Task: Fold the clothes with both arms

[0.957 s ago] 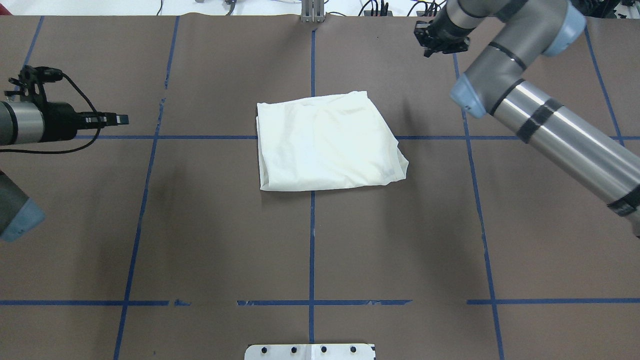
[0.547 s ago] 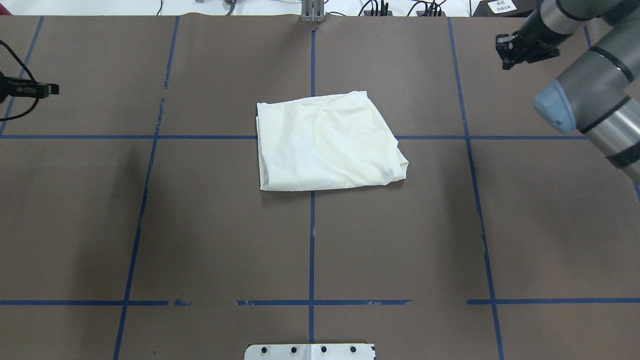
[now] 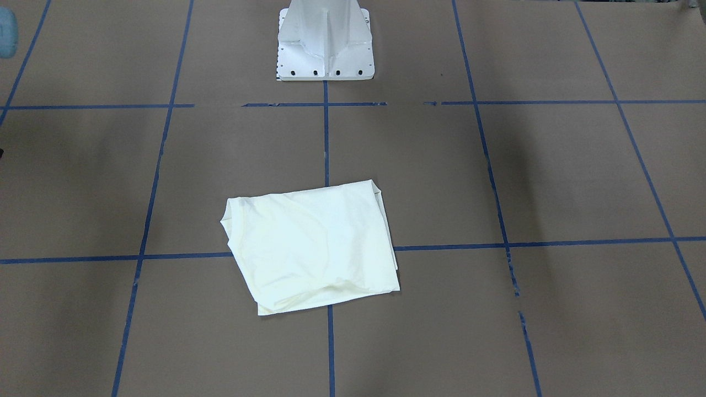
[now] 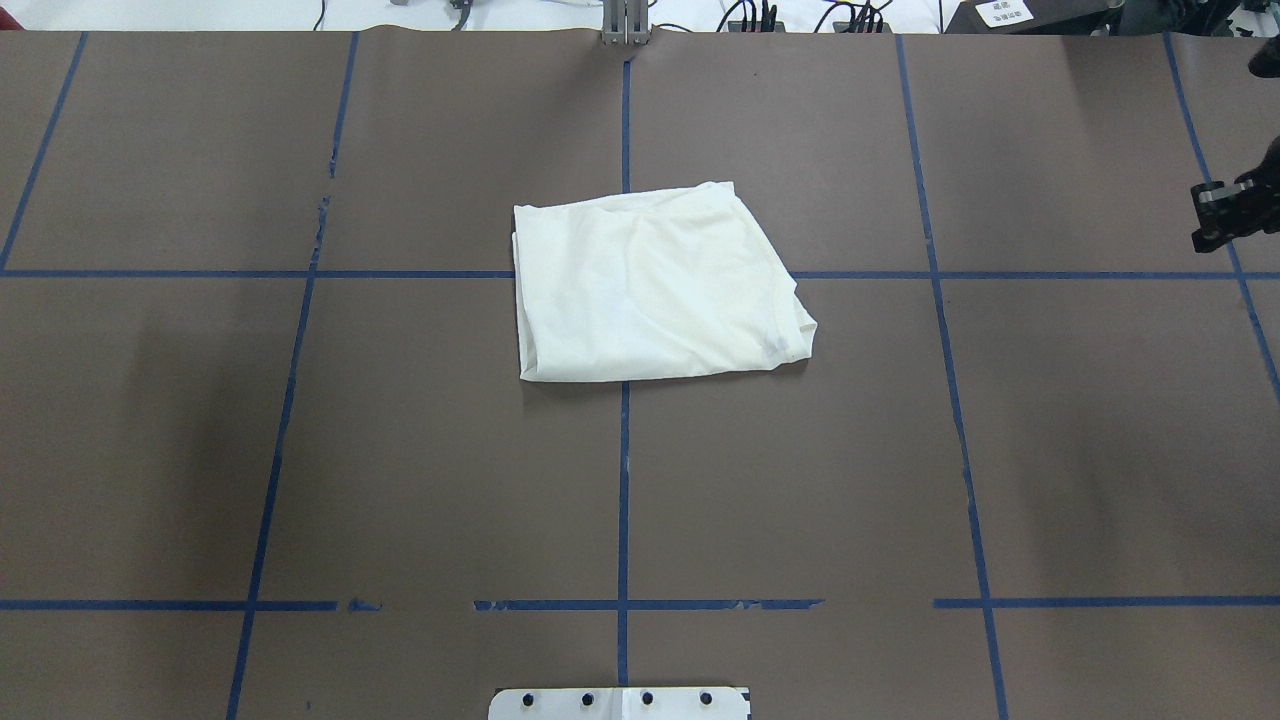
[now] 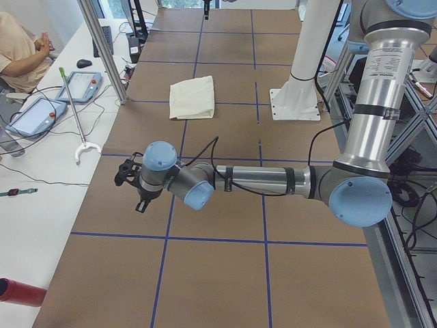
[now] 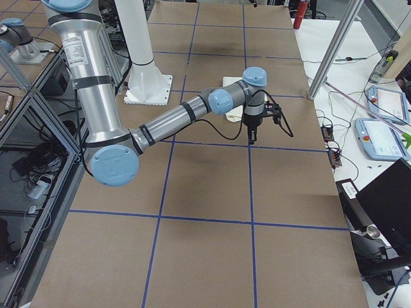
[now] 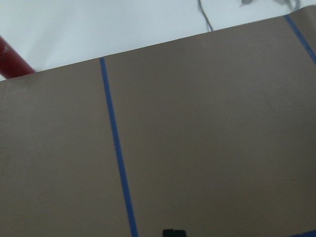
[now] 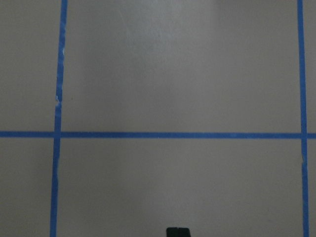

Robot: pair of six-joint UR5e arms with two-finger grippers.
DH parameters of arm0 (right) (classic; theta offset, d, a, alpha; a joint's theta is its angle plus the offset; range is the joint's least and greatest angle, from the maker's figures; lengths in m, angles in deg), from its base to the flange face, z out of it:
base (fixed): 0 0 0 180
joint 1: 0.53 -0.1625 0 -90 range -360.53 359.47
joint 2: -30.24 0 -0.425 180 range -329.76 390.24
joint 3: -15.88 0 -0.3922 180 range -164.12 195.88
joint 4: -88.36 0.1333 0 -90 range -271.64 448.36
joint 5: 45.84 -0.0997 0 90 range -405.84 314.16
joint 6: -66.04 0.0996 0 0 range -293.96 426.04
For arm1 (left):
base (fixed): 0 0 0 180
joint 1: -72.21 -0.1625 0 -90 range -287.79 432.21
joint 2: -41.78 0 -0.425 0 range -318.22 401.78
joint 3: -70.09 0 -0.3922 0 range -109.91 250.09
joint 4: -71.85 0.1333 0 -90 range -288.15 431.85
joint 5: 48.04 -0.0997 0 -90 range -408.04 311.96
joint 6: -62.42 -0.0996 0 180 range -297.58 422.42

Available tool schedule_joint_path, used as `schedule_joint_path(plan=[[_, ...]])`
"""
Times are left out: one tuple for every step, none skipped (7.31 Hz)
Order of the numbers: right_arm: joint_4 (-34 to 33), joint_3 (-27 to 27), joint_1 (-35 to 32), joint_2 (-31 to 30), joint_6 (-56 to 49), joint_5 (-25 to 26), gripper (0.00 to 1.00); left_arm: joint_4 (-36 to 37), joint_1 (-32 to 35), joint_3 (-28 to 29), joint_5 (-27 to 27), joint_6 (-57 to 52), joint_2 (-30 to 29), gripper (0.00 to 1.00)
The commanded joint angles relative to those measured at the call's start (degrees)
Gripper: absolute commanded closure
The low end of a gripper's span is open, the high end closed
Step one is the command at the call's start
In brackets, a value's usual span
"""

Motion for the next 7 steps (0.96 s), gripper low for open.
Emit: schedule_joint_path(plan=[[1.3, -0.8, -0.7, -3.0, -0.5, -1.6, 0.00, 26.9, 3.4, -14.0, 3.2, -5.6, 0.9, 0.01], [1.3, -0.5, -1.5, -2.9, -0.4, -1.6, 0.00, 36.7, 3.7, -19.7, 2.9, -5.9, 2.9, 0.00], [1.3, 0.3, -3.4, -3.1, -0.7, -2.4, 0.00, 35.7, 3.0, -24.4, 3.4, -10.4, 12.6, 0.00], [1.3, 0.5, -4.1, -4.1, -0.8, -2.4, 0.00, 31.9, 2.7, -25.1, 3.3, -11.6, 15.6, 0.00], [1.3, 0.5, -5.3, -6.2, -1.4, -2.4, 0.00, 27.9, 2.7, -24.1, 3.3, -11.2, 17.2, 0.00], [1.6, 0.7, -6.8, -8.1, -3.8, -2.6, 0.00, 25.8, 2.7, -22.0, 3.8, -11.3, 17.2, 0.00], [1.6, 2.2, -8.4, -10.0, -8.8, -2.8, 0.00, 24.7, 2.6, -21.5, 4.6, -11.3, 17.1, 0.00]])
